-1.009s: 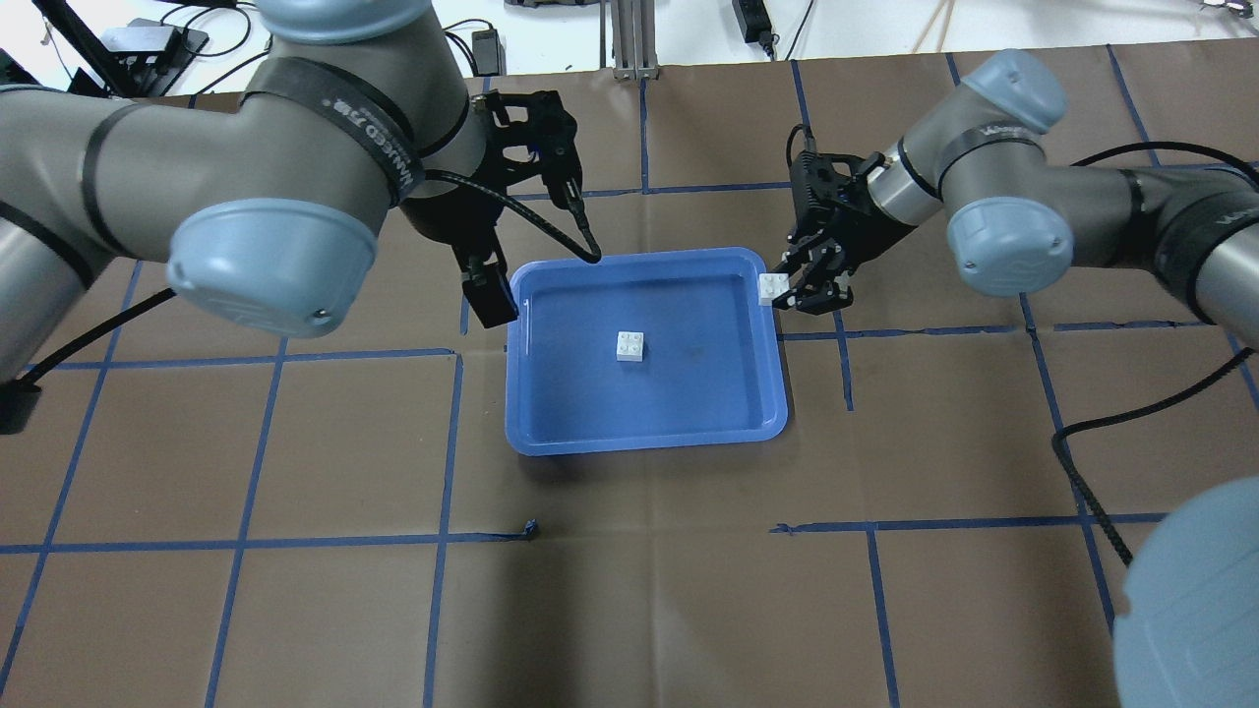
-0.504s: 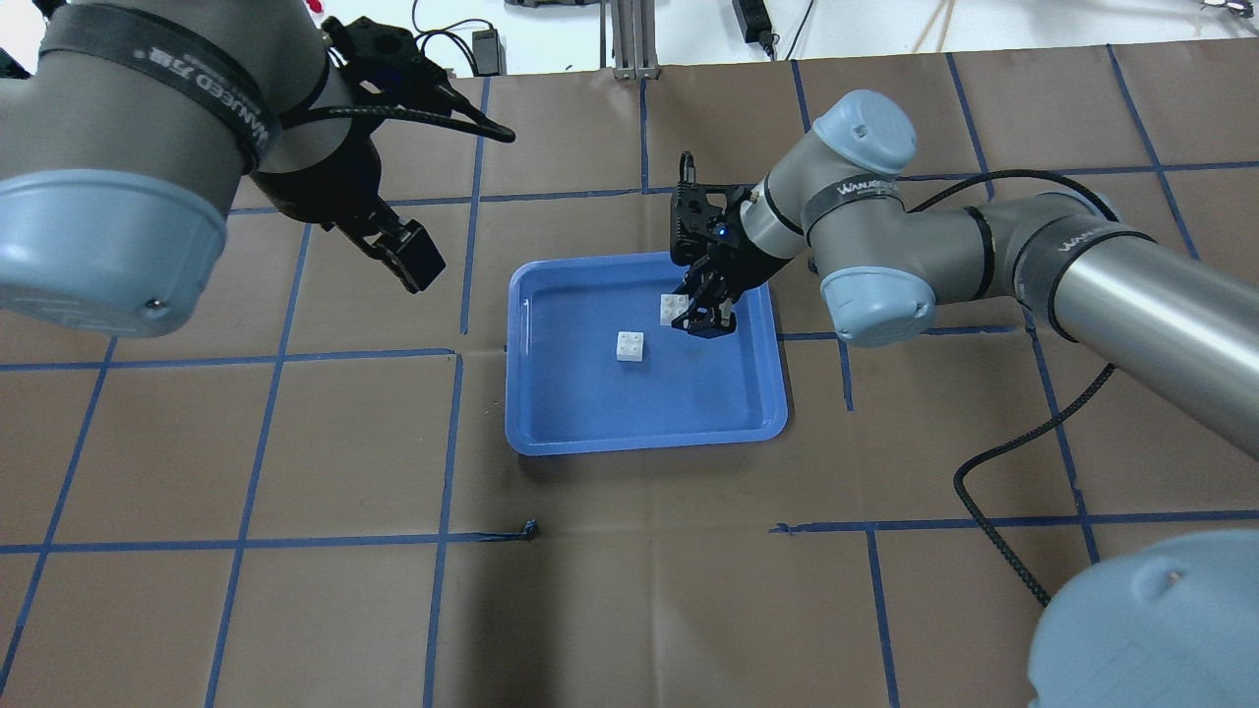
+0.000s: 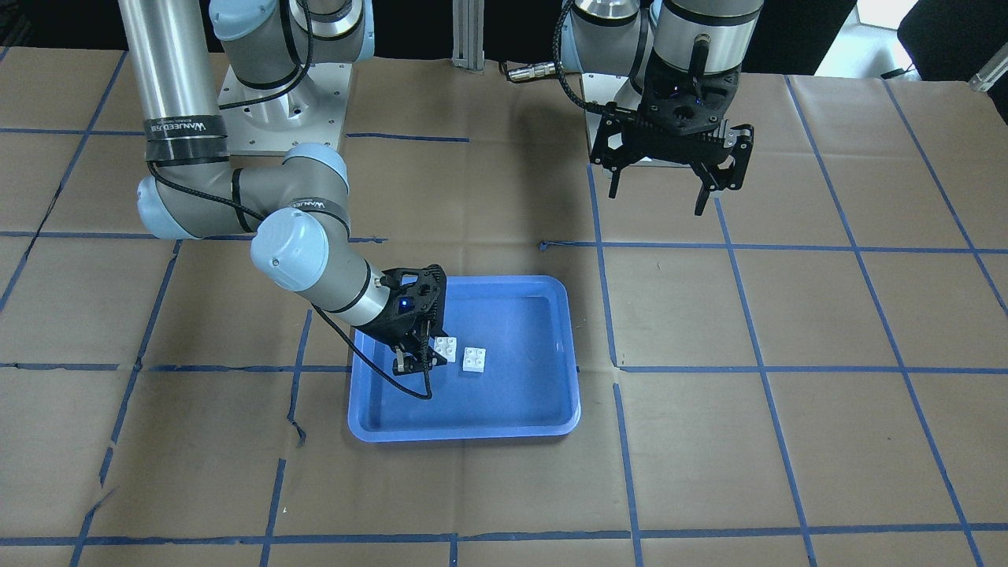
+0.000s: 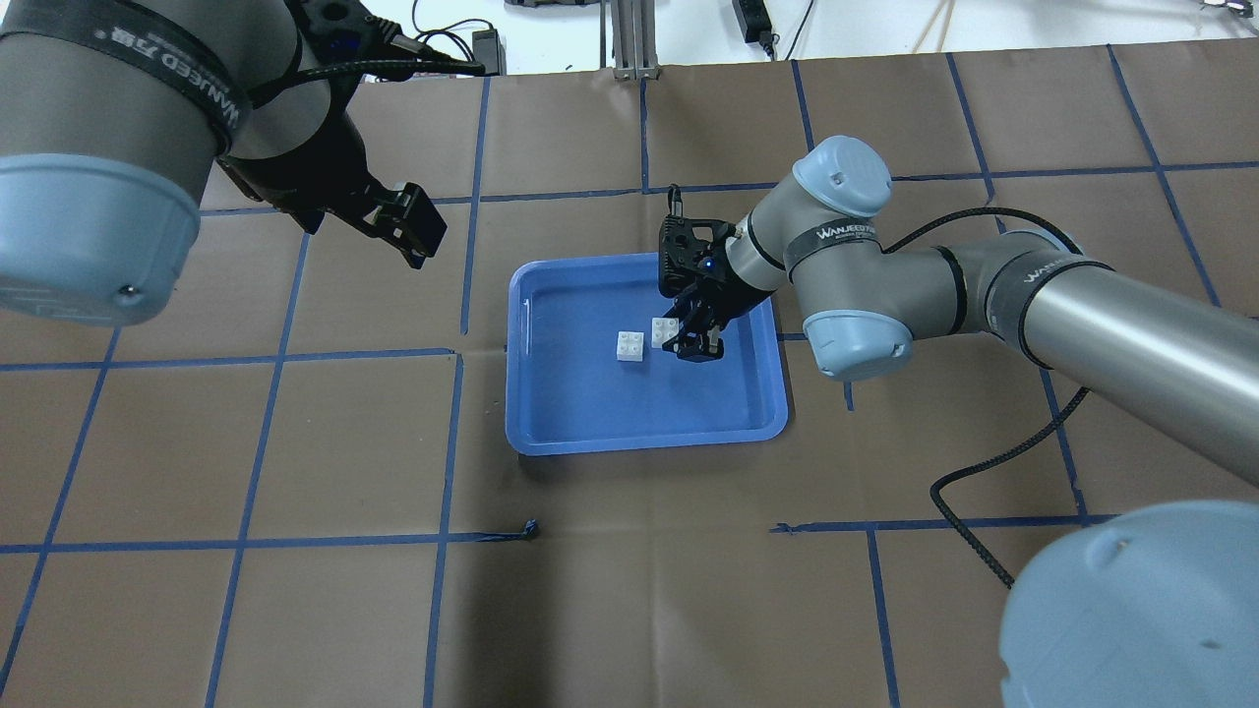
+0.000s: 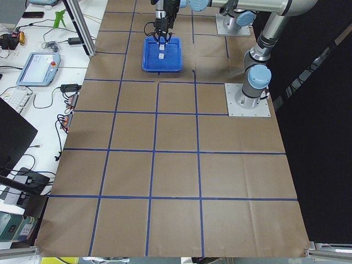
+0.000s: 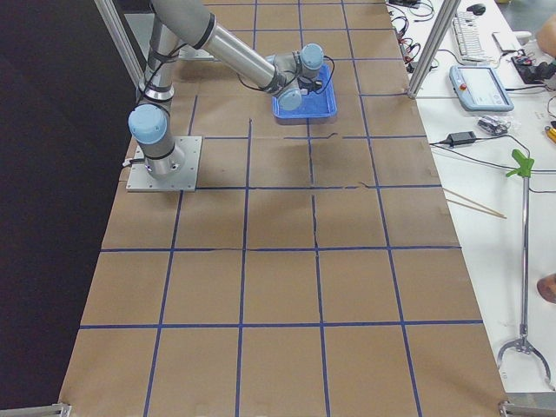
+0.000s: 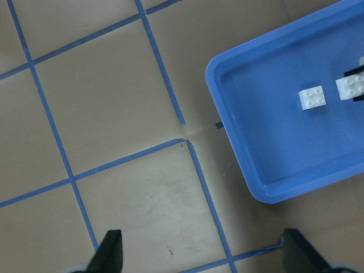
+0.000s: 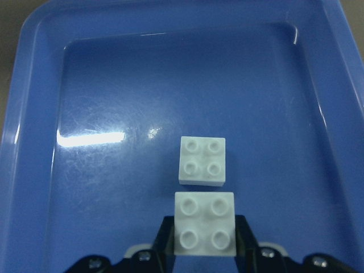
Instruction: Assemble white blocks and place on blue tray
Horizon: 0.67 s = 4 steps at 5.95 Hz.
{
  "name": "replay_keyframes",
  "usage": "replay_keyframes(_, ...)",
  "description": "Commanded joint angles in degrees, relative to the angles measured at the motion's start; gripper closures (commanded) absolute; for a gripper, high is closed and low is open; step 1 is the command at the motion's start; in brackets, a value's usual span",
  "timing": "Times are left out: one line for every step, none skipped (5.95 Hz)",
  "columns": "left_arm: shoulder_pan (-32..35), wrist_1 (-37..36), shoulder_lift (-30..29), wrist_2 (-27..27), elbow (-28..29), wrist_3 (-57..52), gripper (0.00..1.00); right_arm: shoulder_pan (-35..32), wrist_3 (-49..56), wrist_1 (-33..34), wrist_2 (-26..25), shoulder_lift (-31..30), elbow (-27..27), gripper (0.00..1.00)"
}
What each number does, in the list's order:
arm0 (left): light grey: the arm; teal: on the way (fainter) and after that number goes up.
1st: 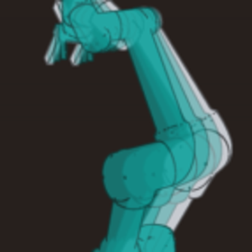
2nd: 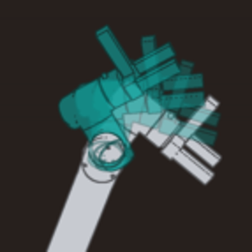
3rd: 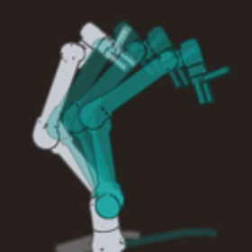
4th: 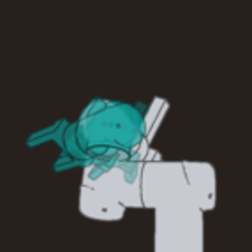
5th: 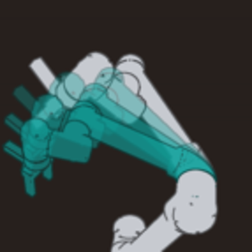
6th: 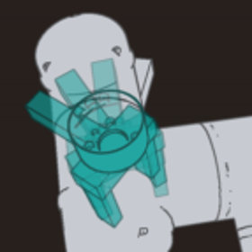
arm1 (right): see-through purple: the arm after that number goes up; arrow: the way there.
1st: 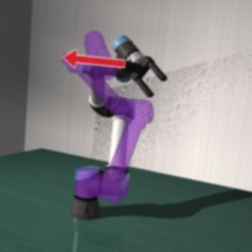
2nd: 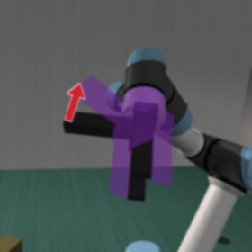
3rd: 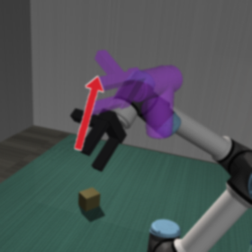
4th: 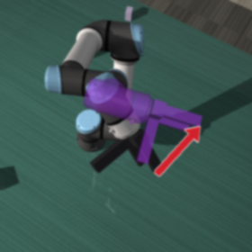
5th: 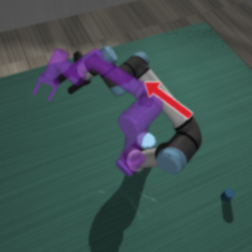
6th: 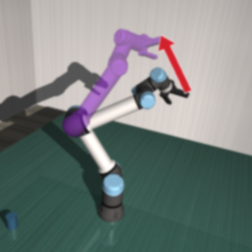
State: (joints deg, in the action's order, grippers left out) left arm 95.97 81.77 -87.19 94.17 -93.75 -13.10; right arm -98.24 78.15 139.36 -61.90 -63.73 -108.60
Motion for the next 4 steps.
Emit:
replay_keyframes(-0.1, 0.6, 0.0, -1.4, -0.2, -0.1, 0.00, 0.0, 0.0, 1.8, 0.2, 1.7, -0.1, 0.64)
replay_keyframes(-0.2, 0.7, -0.3, -1.4, 0.1, -0.1, 0.00, -0.1, 0.0, 1.7, 0.5, 1.8, -0.1, 0.63)
replay_keyframes(0.1, 1.8, -0.1, -1.4, 0.1, 0.2, 0.00, -0.1, -0.1, 1.7, 0.6, 1.8, -0.2, 0.63)
replay_keyframes(-0.2, 2.3, 0.0, -1.4, 0.4, -0.2, 0.00, -0.2, 0.0, 1.8, 0.6, 2.5, -0.2, 0.63)
